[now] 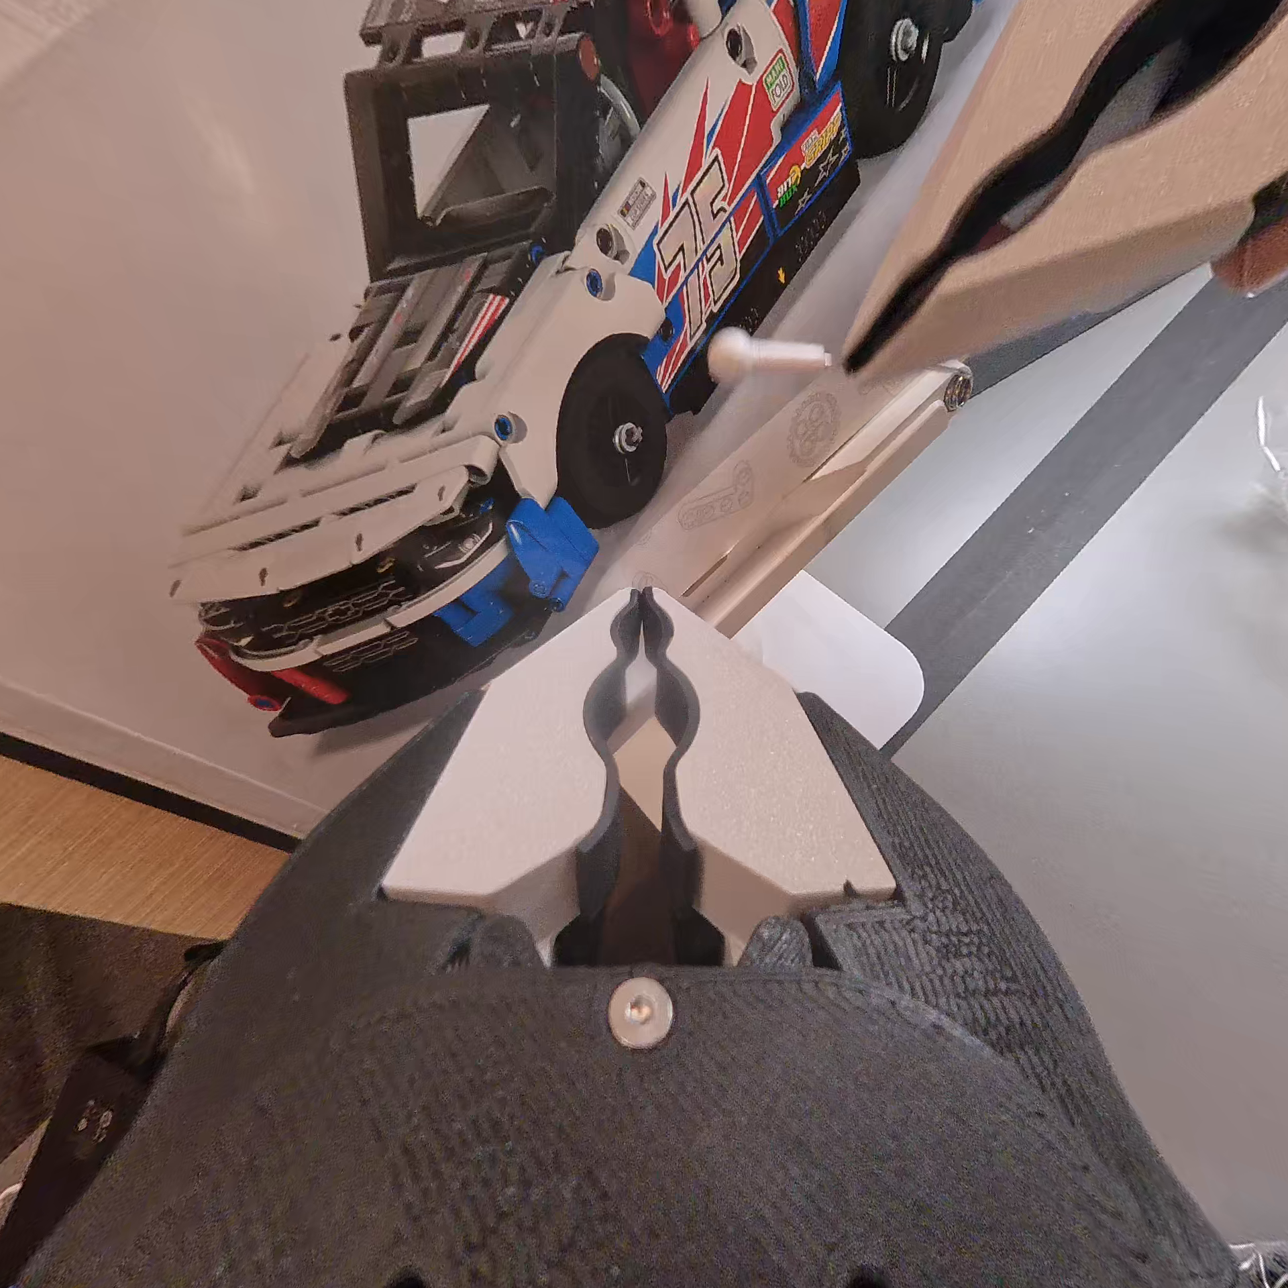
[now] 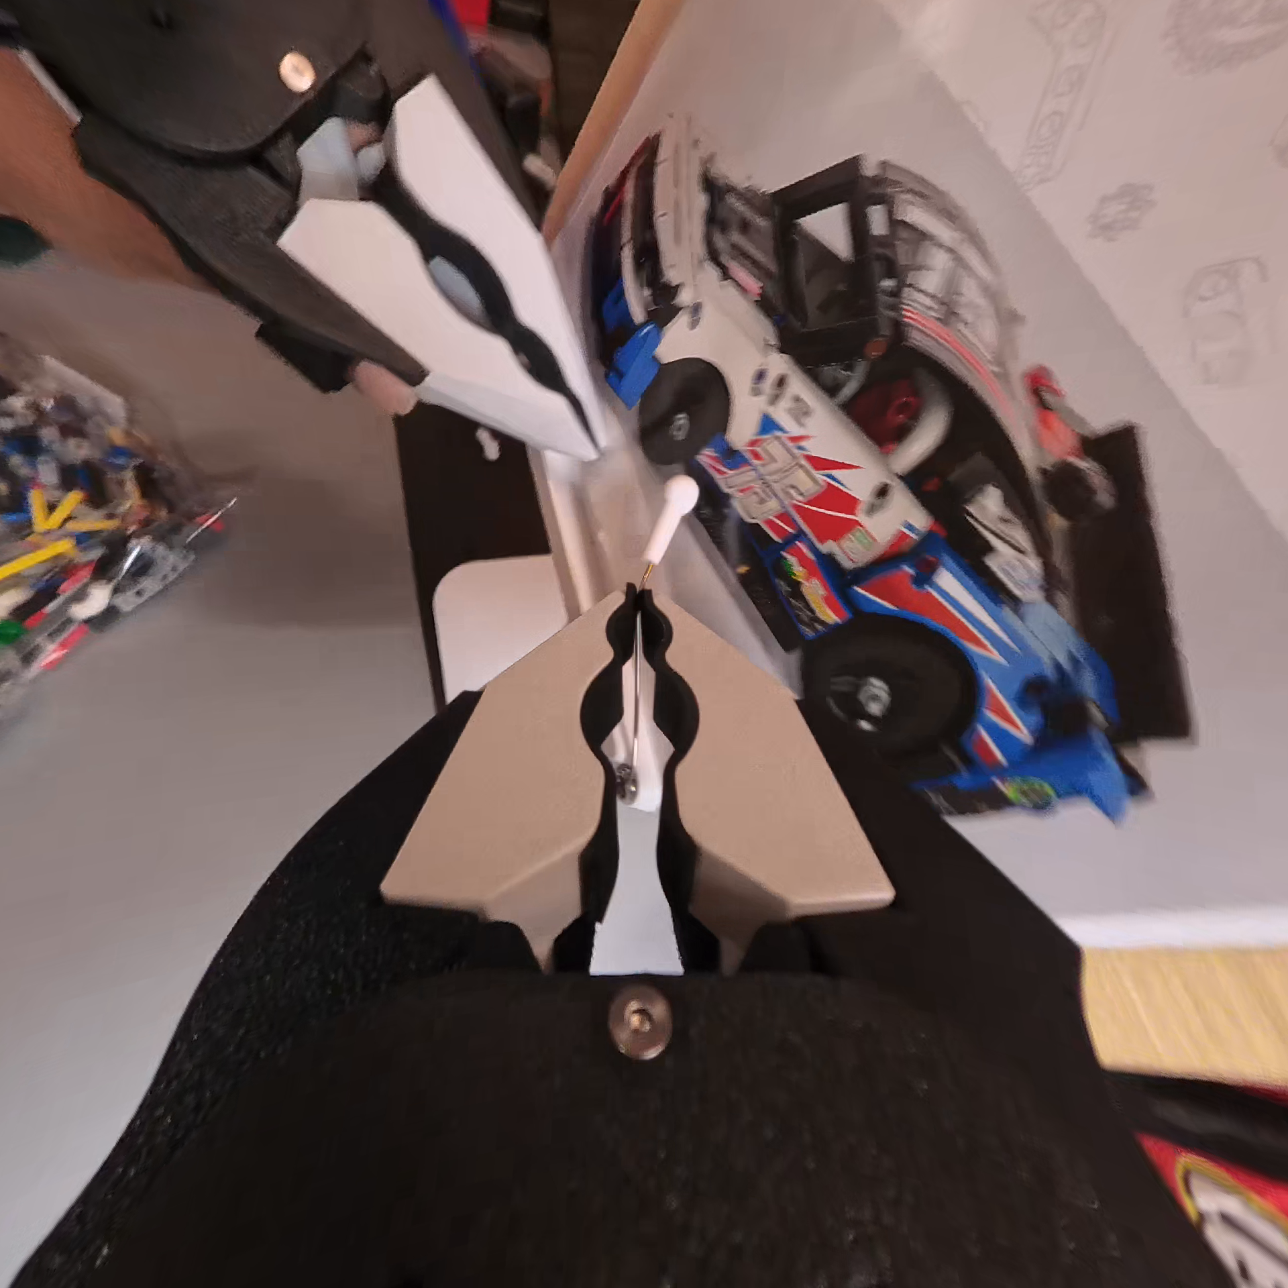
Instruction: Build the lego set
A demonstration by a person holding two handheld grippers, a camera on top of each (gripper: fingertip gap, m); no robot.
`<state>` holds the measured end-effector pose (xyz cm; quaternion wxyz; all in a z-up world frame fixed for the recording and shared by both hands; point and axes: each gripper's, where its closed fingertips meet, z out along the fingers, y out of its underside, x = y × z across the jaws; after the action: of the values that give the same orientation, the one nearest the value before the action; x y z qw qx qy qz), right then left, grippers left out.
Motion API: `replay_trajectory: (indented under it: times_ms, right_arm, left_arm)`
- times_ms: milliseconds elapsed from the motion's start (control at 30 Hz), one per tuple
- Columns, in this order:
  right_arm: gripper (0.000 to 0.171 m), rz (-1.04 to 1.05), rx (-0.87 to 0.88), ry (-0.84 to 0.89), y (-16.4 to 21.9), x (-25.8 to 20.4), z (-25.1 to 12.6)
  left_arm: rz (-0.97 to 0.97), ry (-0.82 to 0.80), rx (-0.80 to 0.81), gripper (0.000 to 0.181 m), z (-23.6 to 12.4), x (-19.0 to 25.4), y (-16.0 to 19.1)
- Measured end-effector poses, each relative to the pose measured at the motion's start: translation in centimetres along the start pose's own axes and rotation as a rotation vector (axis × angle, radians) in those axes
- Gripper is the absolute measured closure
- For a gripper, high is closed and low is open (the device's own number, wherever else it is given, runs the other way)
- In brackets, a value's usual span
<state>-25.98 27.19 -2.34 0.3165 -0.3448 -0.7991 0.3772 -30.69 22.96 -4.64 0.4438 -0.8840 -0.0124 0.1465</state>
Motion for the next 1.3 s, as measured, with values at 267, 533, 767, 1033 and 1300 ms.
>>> replay_trajectory:
  times_ms: [267,533,767,1033,1300]
  right_arm:
    - [0.171,0.07,0.158,0.132,0.0,1.0,-0.7]
    - [0.171,0.028,0.113,0.15,0.1,0.6,0.0]
    - [0.171,-0.075,-0.016,0.131,0.8,-0.6,1.7]
    - [0.171,-0.104,-0.053,0.173,0.8,-0.4,1.7]
    - [0.171,-0.15,-0.134,0.214,0.9,-0.3,1.6]
  left_arm:
    - [-0.012,0.029,0.044,0.181,-0.2,-0.2,-0.6]
    - [0.021,-0.036,0.125,0.181,-1.8,-2.0,-0.8]
    - [0.029,-0.077,0.12,0.181,-2.4,-2.5,-0.1]
    - [-0.412,0.08,0.236,0.127,-3.9,-0.5,8.9]
    - [-0.073,-0.244,0.105,0.176,-0.6,-5.4,12.4]
